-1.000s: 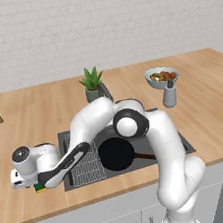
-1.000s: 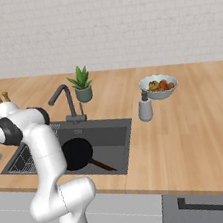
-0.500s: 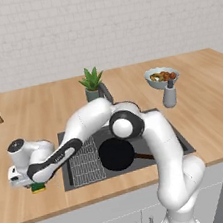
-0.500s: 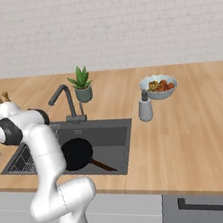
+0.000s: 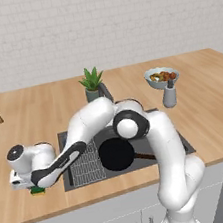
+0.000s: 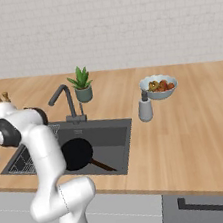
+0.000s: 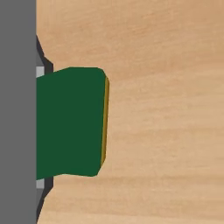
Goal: Pick the pan and sponge and place them into the sink. Then turn on the water.
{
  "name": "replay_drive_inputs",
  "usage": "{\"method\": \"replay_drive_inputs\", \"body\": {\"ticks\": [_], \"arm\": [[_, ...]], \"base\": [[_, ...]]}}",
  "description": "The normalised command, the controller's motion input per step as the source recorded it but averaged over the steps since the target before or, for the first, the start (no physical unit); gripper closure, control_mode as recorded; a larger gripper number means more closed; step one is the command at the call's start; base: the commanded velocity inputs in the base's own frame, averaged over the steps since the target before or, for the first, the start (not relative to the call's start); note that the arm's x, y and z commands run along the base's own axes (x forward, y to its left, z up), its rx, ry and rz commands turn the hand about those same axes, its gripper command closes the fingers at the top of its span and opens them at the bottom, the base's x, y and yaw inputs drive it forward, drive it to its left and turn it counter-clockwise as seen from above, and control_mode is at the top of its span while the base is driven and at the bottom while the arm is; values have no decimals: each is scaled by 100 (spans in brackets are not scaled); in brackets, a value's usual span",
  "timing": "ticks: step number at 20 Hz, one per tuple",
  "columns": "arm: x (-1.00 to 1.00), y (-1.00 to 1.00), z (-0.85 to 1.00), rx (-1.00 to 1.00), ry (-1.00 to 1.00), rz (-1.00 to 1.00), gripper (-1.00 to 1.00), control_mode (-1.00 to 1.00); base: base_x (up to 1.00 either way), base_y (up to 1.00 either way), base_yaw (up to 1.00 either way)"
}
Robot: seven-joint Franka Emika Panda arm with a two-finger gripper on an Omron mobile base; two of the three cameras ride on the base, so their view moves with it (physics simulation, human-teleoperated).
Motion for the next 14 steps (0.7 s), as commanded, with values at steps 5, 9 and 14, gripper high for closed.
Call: {"method": "replay_drive_inputs", "body": {"ticks": [5, 9, 14], "arm": [[-78, -98, 27, 14, -41, -15, 100, -100], [-63, -100, 88, 31, -24, -14, 100, -100], [-50, -100, 100, 37, -6, -15, 100, -100]], "base": [[0, 0, 0], [0, 0, 0], [0, 0, 0]]}}
